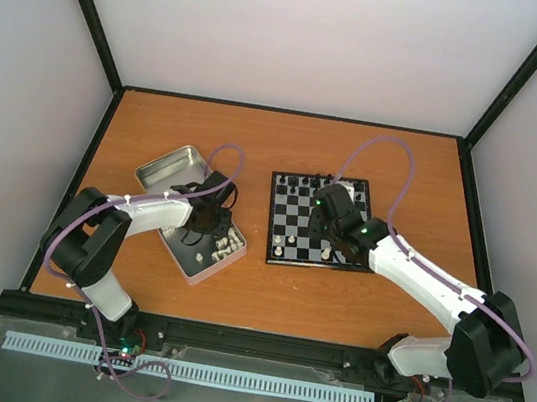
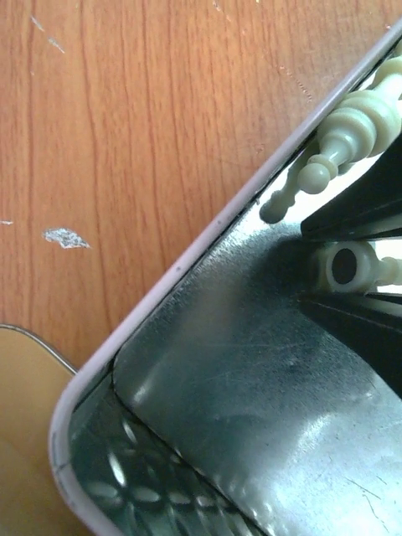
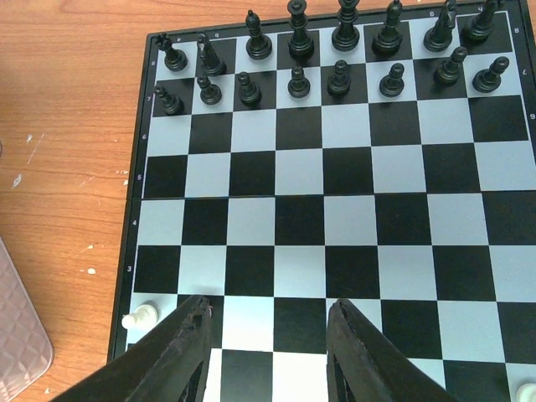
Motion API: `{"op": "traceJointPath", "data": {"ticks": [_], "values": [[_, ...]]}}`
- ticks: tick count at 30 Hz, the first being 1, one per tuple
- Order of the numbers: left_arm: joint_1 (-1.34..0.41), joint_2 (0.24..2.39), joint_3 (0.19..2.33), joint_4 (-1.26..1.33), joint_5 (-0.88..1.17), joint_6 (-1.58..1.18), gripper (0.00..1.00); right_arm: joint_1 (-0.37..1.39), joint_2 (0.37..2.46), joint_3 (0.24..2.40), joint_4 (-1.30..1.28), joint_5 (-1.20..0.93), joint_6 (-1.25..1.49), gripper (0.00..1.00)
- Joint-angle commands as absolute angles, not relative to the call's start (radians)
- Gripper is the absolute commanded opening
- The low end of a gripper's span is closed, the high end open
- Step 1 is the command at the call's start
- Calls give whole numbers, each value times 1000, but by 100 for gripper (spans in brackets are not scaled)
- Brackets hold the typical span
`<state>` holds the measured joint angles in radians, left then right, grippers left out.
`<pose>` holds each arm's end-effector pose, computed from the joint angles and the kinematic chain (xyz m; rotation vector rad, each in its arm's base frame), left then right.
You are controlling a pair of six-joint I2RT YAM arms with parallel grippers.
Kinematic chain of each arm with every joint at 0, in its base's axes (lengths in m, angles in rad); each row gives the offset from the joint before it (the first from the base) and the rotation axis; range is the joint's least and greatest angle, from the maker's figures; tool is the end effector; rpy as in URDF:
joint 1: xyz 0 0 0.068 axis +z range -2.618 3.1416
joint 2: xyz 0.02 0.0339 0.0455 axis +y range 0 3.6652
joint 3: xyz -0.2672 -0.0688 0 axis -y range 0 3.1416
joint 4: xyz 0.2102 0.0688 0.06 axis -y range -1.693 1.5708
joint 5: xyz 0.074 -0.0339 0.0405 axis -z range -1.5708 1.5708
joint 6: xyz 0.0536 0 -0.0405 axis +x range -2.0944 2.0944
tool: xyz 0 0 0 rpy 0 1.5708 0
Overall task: Set up the chess pieces on the board
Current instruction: Pick up the chess piece from the storage box, then place the chess piece on the chessboard.
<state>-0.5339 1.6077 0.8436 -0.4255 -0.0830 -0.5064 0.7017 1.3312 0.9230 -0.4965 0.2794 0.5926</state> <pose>0.2351 -0.1339 0.1601 0.0159 2.7655 -0.1655 0.2012 0.1507 0.2460 -0.0145 2.4415 0.2350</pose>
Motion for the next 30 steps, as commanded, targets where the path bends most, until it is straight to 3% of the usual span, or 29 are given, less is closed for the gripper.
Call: {"op": "traceJointPath", "data": {"ticks": [1,9,15,21,24,30], "values": [[-529,1616,850,-429,-87,-502,13,698,1307,908,-477,286,607,39],[-529,1504,825,-427,-106,-540,13,699,1280,878,-398,164,546,40],[-529,1302,745,-342,-135,-667,13,699,1244,822,-252,35,536,46],[-529,1090,683,-219,38,-906,14,727,1209,750,-14,-85,532,53],[-529,993,619,-21,154,-1045,14,746,1211,745,51,-95,531,56],[-529,913,584,64,183,-1319,14,812,1247,734,217,-192,526,60]]}}
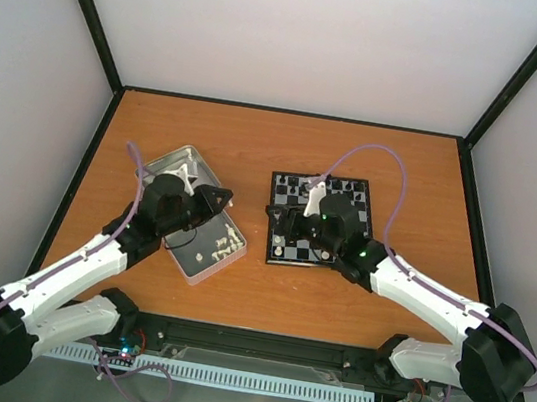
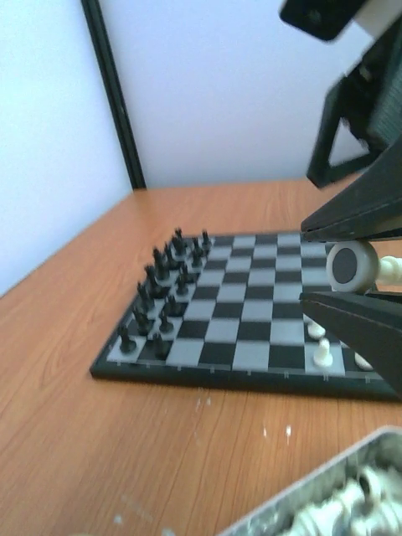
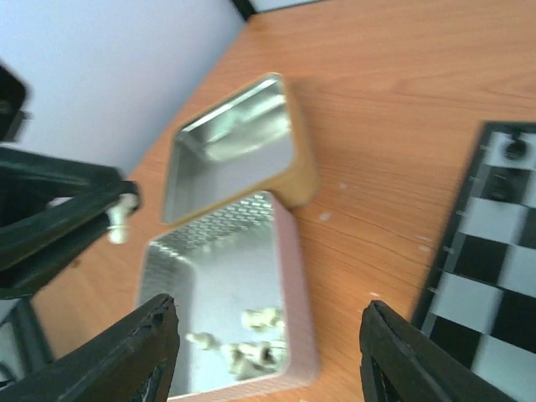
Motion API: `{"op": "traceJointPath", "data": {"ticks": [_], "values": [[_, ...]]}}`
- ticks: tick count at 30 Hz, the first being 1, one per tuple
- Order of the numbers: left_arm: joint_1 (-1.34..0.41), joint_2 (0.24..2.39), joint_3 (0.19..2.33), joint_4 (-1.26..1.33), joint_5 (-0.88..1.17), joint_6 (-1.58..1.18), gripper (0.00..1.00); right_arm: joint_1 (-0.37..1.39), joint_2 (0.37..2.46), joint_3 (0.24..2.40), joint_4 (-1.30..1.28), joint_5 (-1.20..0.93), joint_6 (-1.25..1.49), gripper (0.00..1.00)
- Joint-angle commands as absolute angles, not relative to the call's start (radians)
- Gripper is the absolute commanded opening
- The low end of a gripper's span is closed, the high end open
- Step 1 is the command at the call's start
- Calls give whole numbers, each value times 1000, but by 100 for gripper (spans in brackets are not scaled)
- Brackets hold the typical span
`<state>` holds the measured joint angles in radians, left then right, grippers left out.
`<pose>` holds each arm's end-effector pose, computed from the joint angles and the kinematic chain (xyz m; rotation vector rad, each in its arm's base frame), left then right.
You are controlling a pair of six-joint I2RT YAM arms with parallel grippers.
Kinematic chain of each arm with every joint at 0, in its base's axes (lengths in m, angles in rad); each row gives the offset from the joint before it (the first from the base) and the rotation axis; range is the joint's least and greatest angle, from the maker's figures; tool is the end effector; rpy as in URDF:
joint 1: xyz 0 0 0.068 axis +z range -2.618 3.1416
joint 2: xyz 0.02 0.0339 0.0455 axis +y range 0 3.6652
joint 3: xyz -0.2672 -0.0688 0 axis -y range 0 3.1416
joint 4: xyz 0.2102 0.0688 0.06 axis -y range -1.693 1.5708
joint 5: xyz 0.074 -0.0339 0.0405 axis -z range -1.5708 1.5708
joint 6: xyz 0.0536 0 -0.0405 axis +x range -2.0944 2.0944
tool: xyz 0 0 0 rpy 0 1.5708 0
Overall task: Set up the chess pieces on the board
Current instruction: Place the chess piece on the chessboard.
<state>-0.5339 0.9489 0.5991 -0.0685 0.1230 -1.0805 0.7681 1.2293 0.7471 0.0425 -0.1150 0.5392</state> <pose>0.1676 -0.1067 0.2633 -0.5043 2.1222 -1.1159 0.1825 0.1849 0.2668 -0.3216 2.1142 0.9225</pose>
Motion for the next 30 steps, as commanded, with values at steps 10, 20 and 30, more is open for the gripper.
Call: {"op": "traceJointPath", "data": {"ticks": [10,20,30], "values": [[-529,954,541,261,283,-1601,14,883,1367,839,280,-250,544,53],[-529,983,547,298,315,-1633,14,887,1416,879,299,-227,567,38],[-529,983,521,318,328,-1655,14,887,1412,873,324,-180,572,37]]}}
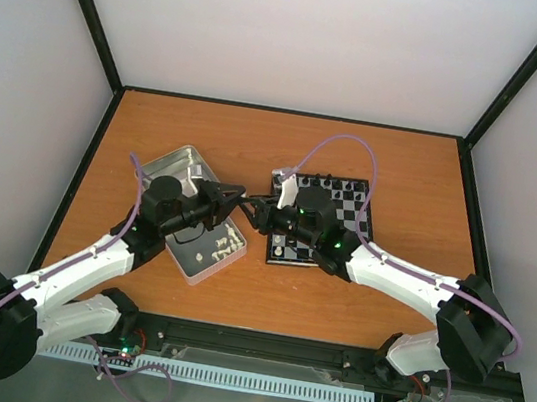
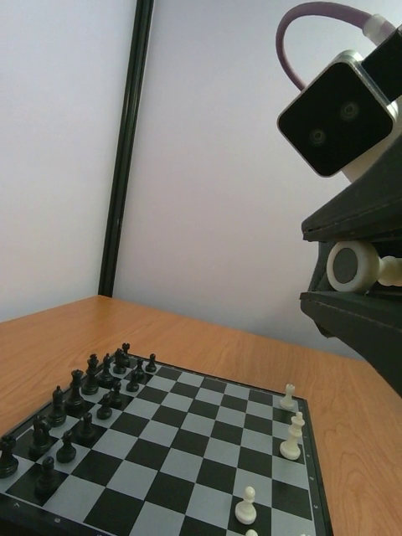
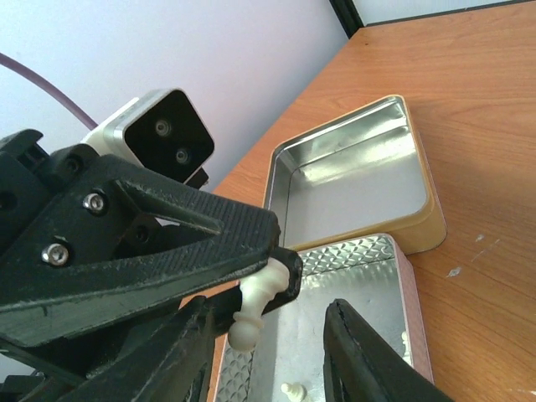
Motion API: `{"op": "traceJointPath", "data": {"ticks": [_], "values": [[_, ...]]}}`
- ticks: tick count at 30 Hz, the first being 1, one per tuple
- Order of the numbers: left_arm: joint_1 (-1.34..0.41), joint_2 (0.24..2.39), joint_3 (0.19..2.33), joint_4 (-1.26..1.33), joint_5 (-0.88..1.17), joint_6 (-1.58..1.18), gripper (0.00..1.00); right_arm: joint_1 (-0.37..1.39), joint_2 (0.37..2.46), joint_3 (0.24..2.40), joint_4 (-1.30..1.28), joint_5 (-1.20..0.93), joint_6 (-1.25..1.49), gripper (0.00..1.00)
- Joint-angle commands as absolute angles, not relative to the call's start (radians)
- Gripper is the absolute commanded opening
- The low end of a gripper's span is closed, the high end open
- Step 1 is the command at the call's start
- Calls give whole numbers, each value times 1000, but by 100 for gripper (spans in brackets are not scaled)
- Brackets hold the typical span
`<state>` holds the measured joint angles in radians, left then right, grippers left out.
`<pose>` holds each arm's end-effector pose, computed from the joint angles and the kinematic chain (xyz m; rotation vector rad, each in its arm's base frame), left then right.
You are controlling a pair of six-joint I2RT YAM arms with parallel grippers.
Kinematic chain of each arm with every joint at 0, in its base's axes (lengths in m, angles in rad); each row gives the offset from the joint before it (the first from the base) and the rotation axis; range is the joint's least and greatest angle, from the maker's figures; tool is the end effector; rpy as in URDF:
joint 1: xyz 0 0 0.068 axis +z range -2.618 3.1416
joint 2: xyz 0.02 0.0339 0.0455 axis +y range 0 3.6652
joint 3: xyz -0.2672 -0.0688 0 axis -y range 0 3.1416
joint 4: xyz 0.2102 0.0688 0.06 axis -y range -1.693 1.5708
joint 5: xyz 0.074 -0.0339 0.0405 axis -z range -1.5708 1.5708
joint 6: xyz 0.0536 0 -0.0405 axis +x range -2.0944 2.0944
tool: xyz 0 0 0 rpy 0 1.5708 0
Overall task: Set up the chess pieces on the board
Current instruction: Place the chess piece on the chessboard.
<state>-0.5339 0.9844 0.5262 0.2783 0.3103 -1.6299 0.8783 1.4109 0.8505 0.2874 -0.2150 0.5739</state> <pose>0.1726 -0.1211 0.2745 -0.8719 1.9619 -1.7249 0.1885 0.2452 0.2823 -0.4676 1.9628 1.1750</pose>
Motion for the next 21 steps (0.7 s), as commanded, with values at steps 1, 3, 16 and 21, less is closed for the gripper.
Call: {"op": "traceJointPath", "data": {"ticks": [1,3,16,21], "values": [[-529,982,522,316,328,-1655,14,887,1411,873,326,-174,572,37],[-529,981,521,312,326,-1655,14,887,1406,870,331,-166,571,33],[-529,979,526,296,343,-1656,16,887,1394,870,325,-184,575,3],[-529,953,624,-13,224,-1531,66,882,1348,935,99,-144,564,3]]}}
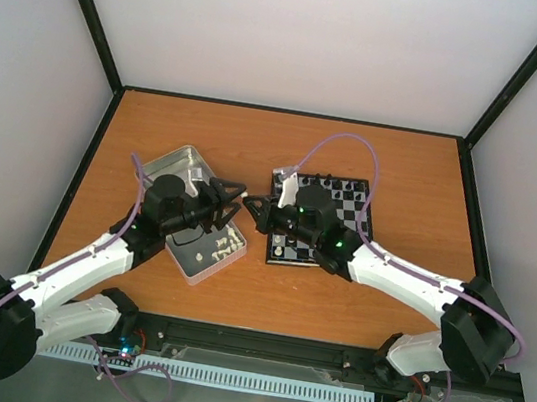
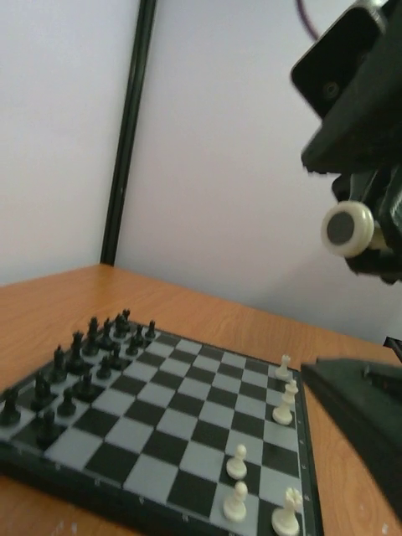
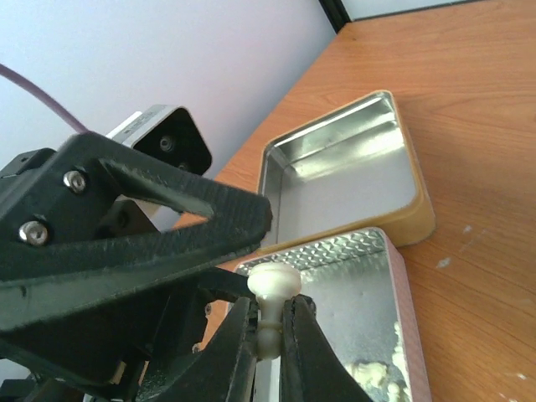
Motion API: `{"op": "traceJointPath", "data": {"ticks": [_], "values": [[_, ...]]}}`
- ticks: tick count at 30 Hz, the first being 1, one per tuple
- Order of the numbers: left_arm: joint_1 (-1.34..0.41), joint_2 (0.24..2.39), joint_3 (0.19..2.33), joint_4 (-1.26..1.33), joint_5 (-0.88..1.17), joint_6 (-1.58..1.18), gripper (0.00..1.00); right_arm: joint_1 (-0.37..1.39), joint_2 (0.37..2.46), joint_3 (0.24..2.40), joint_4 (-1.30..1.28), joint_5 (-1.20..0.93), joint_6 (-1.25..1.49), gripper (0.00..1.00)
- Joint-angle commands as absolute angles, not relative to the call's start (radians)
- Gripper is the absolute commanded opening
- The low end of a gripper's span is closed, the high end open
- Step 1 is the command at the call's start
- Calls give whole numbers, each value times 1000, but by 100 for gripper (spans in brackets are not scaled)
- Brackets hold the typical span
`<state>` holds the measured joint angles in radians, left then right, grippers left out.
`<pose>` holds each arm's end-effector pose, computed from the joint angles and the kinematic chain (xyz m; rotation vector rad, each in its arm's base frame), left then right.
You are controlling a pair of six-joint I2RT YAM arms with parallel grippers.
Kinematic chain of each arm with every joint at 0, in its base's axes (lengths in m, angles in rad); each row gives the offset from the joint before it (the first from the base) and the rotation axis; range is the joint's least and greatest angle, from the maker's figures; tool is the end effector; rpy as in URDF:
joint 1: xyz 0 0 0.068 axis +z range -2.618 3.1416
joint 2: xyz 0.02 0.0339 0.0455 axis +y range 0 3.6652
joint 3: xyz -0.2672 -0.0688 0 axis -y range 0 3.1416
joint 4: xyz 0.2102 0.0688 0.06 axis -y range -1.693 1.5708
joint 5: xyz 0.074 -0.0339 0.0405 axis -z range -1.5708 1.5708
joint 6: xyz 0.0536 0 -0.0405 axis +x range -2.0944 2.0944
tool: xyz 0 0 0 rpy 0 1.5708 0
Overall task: Set up the chess pieces on the board
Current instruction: Place the chess piece on the chessboard.
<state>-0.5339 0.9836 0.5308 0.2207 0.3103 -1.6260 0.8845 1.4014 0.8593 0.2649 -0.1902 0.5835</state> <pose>0.1715 -0.1204 0.2692 -0.9044 2.0095 -1.6872 0.1872 0.2445 0.2852 -0.4455 1.9701 1.1618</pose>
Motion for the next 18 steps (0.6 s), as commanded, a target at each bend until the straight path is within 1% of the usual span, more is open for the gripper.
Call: {"op": "traceJointPath", "data": {"ticks": [1,3,5,6,7,10,13,16,18], "values": [[-529,934,631,-57,174,-1489,70,871,1343,955,8,-141,555,3],[-529,885,642,-141,65,-1401,78,834,1345,1009,-216,-174,541,3],[-529,835,645,-189,-56,-1252,79,791,1359,1055,-422,-214,509,3],[-529,816,646,-245,-109,-1209,83,777,1366,1074,-520,-216,484,3],[-529,798,644,-267,-155,-1137,85,768,1371,1087,-595,-205,460,3],[-529,764,658,-343,-232,-971,87,751,1379,1105,-785,-117,408,3],[-529,747,698,-397,-232,-793,88,723,1416,1131,-873,-96,361,3],[-529,747,737,-449,-223,-675,89,721,1509,1190,-955,-63,321,3],[-529,747,743,-463,-203,-622,93,721,1572,1220,-985,-22,300,3]]}}
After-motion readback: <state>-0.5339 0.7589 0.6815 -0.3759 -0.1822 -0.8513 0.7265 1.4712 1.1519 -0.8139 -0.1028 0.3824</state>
